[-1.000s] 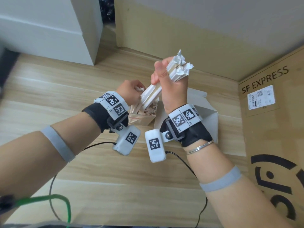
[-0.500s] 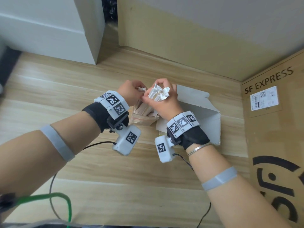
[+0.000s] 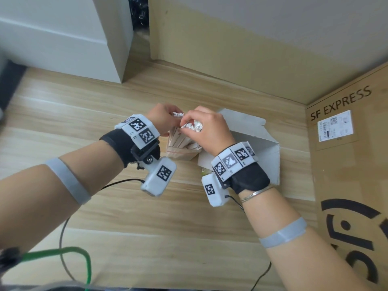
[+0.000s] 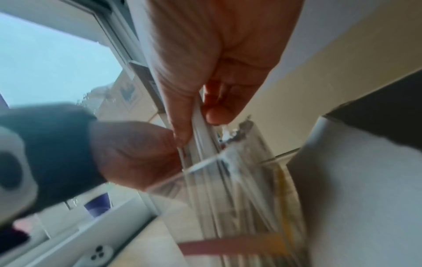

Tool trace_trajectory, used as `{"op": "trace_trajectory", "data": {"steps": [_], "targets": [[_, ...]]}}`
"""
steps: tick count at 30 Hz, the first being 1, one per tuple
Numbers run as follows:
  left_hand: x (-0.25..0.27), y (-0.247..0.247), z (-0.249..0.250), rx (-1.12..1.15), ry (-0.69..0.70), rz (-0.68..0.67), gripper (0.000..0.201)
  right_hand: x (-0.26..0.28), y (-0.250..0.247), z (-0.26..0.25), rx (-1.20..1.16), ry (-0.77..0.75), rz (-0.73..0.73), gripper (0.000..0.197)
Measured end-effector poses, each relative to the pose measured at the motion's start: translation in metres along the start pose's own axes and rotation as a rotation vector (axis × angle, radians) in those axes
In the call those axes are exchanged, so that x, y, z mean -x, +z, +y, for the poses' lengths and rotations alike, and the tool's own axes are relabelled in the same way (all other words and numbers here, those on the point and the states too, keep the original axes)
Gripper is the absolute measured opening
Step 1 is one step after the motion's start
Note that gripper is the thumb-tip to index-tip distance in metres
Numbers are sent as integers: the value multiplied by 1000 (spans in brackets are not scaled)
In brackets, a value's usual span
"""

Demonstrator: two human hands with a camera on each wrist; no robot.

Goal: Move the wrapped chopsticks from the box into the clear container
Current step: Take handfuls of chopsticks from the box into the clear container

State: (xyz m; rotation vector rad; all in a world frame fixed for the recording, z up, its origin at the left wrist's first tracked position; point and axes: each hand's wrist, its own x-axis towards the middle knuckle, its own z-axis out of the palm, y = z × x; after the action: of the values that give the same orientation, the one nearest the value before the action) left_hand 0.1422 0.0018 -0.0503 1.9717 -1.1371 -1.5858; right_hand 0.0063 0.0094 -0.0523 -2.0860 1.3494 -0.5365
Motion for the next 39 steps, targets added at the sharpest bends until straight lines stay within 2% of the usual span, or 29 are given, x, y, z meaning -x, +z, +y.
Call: {"op": "trace_trajectory", "data": {"steps": [6,11,16,22,25,27,30,33,37,39], "targets": [[2,-2,0,5,-26,6,26,-1,5,-2,418,-38,-277,33],[3,-1,0,-27,-31,2,30,7,9,3,540,-48,-264,44],[5,-1,-1,-49,-40,-22,35,6,7,5,314,79,-134,50],[8,1,1,-48,-50,-86,35,7,16,19,446,183,-270,58],[11,3,6,-75,-2,-154,44,3,13,19,383,231,-324,62],[16,5,8,-72,44,-211,51,-2,5,20,267,285,-350,57],[13,6,3,-147,60,-207,51,-6,-6,21,51,324,-255,44],[8,8,2,-203,77,-169,43,-7,-15,20,-3,324,-172,36],[6,14,3,-215,95,-179,48,-7,-13,22,-95,414,-193,29],[3,17,1,-200,80,-156,42,-7,-11,22,-145,456,-191,27]]}}
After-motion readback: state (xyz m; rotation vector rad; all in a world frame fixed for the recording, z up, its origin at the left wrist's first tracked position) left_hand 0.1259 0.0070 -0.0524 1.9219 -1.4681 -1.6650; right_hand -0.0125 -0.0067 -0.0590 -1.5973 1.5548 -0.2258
